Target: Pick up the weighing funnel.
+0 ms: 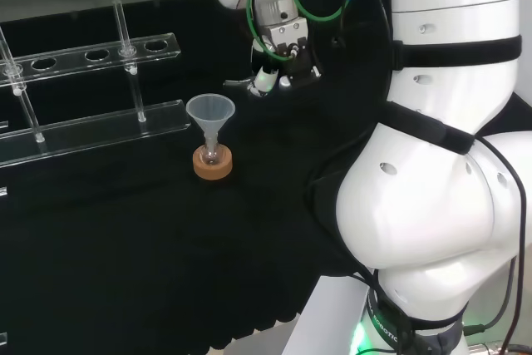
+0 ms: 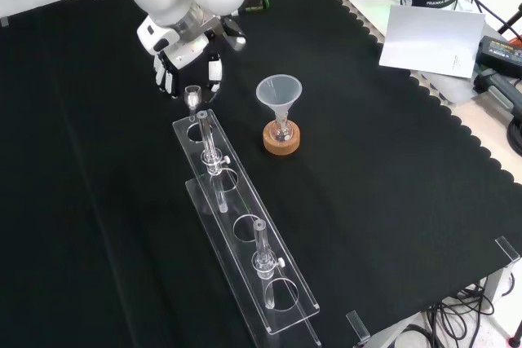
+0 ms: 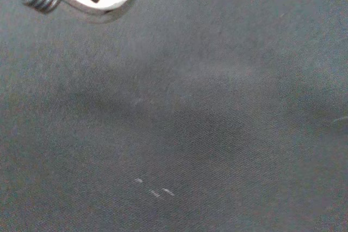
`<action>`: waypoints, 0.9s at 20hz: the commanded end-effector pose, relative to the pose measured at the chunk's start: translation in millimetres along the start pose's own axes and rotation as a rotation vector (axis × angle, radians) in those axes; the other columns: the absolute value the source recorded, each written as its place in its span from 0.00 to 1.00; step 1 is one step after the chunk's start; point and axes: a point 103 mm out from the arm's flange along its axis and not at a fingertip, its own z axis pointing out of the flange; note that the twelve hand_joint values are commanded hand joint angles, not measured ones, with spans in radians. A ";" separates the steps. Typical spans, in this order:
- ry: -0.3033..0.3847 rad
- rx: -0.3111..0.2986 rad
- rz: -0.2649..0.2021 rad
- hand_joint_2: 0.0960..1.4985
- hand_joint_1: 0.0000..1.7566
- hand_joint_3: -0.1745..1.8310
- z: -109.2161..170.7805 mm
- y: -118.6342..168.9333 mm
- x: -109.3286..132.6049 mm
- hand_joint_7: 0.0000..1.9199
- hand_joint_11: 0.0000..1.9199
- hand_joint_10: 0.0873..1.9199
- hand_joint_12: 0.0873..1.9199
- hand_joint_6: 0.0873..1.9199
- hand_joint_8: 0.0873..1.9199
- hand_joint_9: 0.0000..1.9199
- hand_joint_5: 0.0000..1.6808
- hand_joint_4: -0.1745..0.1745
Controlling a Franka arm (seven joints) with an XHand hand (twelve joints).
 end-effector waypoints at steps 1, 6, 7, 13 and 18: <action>-0.015 -0.031 0.019 0.43 0.63 0.38 -20.6 -18.9 -13.6 0.38 0.44 0.15 0.53 0.33 0.30 0.53 0.74 1.00; -0.044 -0.036 0.030 0.43 0.63 0.39 -34.0 -34.9 -14.3 0.38 0.44 0.14 0.53 0.33 0.30 0.54 0.74 1.00; -0.050 -0.038 0.033 0.43 0.63 0.39 -36.8 -38.4 -14.4 0.38 0.44 0.14 0.53 0.33 0.30 0.54 0.74 1.00; -0.069 -0.067 0.044 0.43 0.63 0.39 -58.4 -61.5 -12.8 0.38 0.45 0.14 0.53 0.33 0.30 0.54 0.74 1.00; -0.068 -0.095 0.049 0.43 0.63 0.39 -74.4 -79.1 -11.5 0.39 0.45 0.14 0.52 0.33 0.30 0.54 0.74 1.00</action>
